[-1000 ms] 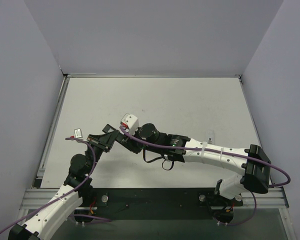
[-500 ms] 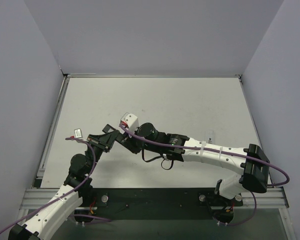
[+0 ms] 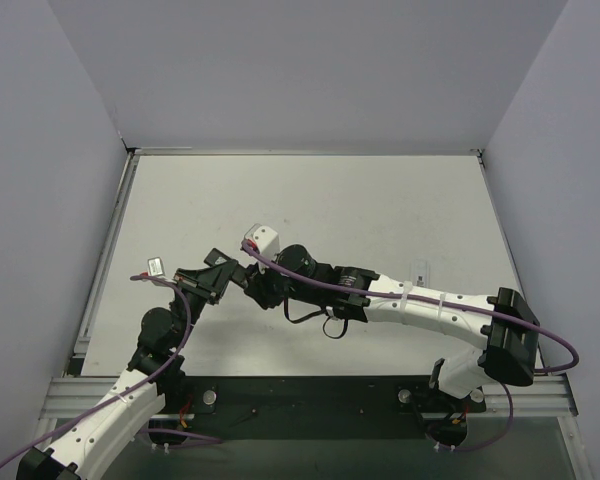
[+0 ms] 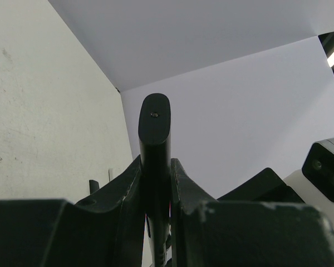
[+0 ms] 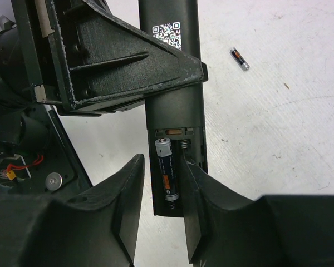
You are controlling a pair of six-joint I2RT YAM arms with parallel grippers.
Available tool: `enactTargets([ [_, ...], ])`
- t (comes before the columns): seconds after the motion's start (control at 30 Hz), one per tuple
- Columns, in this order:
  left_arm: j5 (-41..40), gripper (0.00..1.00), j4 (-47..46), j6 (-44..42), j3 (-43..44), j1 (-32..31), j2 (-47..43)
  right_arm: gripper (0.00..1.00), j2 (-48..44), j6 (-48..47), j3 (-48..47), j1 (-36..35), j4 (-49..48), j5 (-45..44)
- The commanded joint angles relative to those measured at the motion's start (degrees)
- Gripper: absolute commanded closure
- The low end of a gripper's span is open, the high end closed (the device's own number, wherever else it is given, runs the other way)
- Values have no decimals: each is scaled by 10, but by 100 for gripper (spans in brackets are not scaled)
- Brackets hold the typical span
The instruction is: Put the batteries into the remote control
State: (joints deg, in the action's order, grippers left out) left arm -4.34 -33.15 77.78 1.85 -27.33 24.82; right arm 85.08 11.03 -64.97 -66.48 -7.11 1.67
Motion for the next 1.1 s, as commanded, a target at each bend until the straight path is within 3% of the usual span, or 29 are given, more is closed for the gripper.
enactTargets([
  [0.0, 4, 100, -41, 14, -32, -2, -6, 68, 3, 4, -12, 7, 11, -15],
  [0.17, 6, 100, -41, 12, -31, -2, -3, 55, -8, 0, -10, 8, 12, -15],
  [0.33, 12, 100, -41, 13, -32, -2, 1, 51, -25, -18, -13, 8, 18, -15],
  [0.67, 40, 100, -41, 12, -29, -2, 15, 33, -76, -95, -28, 10, 55, 24],
  [0.83, 69, 100, -37, 13, -22, -2, 29, 34, -110, -185, -32, 15, 87, 108],
  [1.07, 128, 100, -35, 14, 10, -1, 59, 44, -134, -333, -16, 35, 105, 222],
])
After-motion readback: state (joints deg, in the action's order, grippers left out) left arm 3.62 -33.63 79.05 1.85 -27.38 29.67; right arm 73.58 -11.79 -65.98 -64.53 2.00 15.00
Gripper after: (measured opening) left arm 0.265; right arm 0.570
